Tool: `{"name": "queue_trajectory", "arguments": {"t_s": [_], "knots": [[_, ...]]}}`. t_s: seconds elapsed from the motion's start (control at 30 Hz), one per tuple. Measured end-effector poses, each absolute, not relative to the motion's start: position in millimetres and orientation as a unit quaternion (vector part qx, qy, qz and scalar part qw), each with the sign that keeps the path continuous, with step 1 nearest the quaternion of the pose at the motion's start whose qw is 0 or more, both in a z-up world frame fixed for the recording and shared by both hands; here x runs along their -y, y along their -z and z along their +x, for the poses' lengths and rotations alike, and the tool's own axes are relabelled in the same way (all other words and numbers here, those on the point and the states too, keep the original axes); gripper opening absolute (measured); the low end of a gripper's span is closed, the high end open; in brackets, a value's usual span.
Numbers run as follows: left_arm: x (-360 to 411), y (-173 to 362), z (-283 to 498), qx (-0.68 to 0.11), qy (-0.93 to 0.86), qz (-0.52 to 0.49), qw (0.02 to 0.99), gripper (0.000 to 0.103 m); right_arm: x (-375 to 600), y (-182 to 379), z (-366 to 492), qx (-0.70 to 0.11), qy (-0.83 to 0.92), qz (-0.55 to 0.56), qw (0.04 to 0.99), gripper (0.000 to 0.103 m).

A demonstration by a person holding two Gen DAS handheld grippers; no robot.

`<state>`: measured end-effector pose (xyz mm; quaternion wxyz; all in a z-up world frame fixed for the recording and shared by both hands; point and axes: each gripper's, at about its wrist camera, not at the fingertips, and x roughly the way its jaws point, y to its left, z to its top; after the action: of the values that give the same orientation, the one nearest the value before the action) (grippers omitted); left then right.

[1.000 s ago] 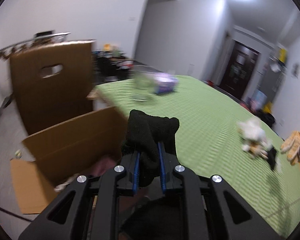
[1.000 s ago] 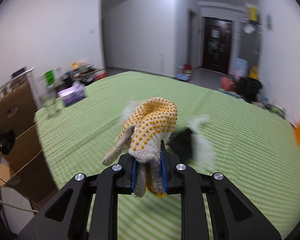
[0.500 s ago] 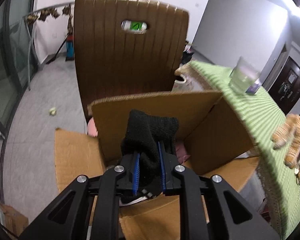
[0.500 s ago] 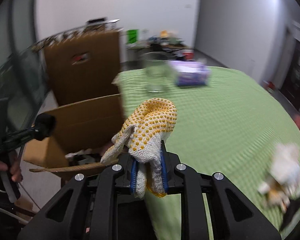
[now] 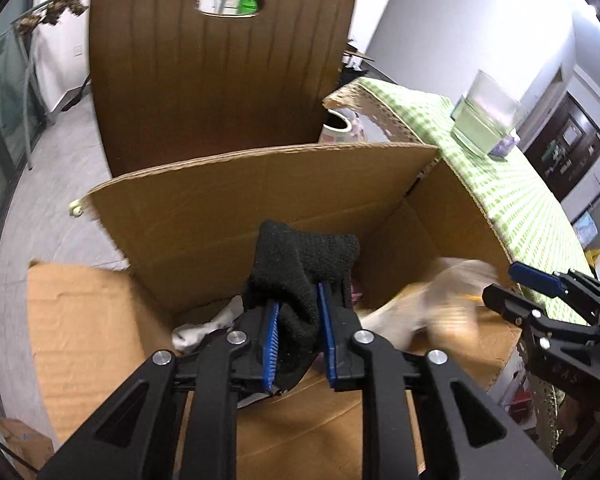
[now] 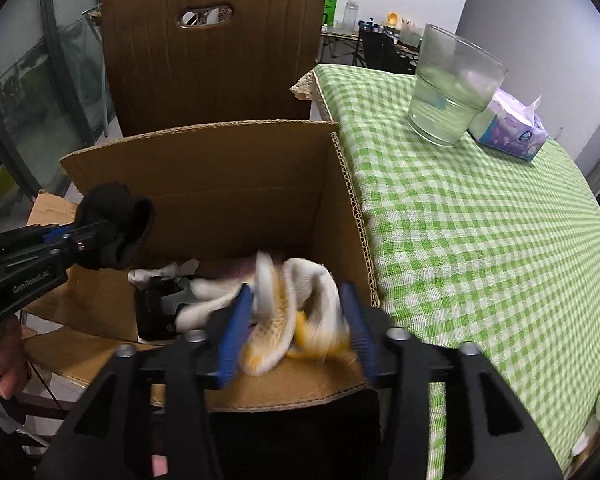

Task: Organize soft objects
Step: 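Carry the black sock and yellow glove into the cardboard box and open both grippers, then withdraw both tools from the box back over the table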

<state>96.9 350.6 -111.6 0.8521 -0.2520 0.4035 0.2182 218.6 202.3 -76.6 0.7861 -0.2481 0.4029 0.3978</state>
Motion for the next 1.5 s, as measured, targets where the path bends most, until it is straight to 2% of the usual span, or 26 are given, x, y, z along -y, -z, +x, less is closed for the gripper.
{"name": "queue_trajectory", "arguments": {"t_s": [0.03,0.1,0.17,0.2,0.3,0.67,0.83,0.87,0.9,1.0,1.17,1.3,1.5], "knots": [[-351.4,112.2,99.2,-0.409,-0.218,-0.253,0.849,0.034,-199.8,74.3,218.1,-0.401,-0.396,-0.245,0.789,0.057],[-353.5,110.8,98.3,-0.403,-0.222,-0.262,0.848,0.041,-193.5,67.8,219.7,-0.394,-0.39,-0.239,0.797,0.059],[-357.2,108.8,93.1,-0.393,-0.231,-0.273,0.847,0.056,-186.4,60.4,220.9,-0.389,-0.386,-0.228,0.805,0.059],[-359.0,108.7,91.1,-0.39,-0.233,-0.28,0.846,0.058,-183.2,57.6,220.6,-0.387,-0.385,-0.224,0.807,0.059],[-360.8,106.0,84.2,-0.387,-0.242,-0.286,0.843,0.058,-174.1,50.0,216.9,-0.382,-0.385,-0.217,0.812,0.062],[-338.7,60.7,58.9,-0.343,-0.272,-0.264,0.86,0.059,-137.9,27.3,184.6,-0.364,-0.396,-0.205,0.818,0.062],[-319.2,30.2,40.1,-0.314,-0.303,-0.233,0.869,0.063,-116.8,13.6,169.9,-0.345,-0.406,-0.186,0.826,0.062],[-316.1,24.7,35.4,-0.308,-0.309,-0.23,0.87,0.064,-110.3,8.5,165.7,-0.336,-0.41,-0.177,0.829,0.063],[-313.4,20.3,31.1,-0.303,-0.315,-0.227,0.87,0.066,-105.4,4.6,162.3,-0.327,-0.412,-0.17,0.833,0.07],[-300.0,2.5,16.5,-0.276,-0.347,-0.206,0.872,0.071,-88.9,-8.8,152.0,-0.292,-0.416,-0.145,0.849,0.077],[-266.6,-26.8,1.5,-0.223,-0.375,-0.158,0.886,0.078,-58.5,-25.1,121.9,-0.208,-0.43,-0.135,0.868,0.085],[-232.8,-48.3,-2.6,-0.183,-0.375,-0.109,0.902,0.088,-31.4,-33.4,106.2,-0.171,-0.414,-0.124,0.886,0.085],[-197.4,-75.7,-8.0,-0.15,-0.354,-0.078,0.92,0.093,17.9,-45.4,104.5,-0.166,-0.372,-0.087,0.909,0.086]]}}
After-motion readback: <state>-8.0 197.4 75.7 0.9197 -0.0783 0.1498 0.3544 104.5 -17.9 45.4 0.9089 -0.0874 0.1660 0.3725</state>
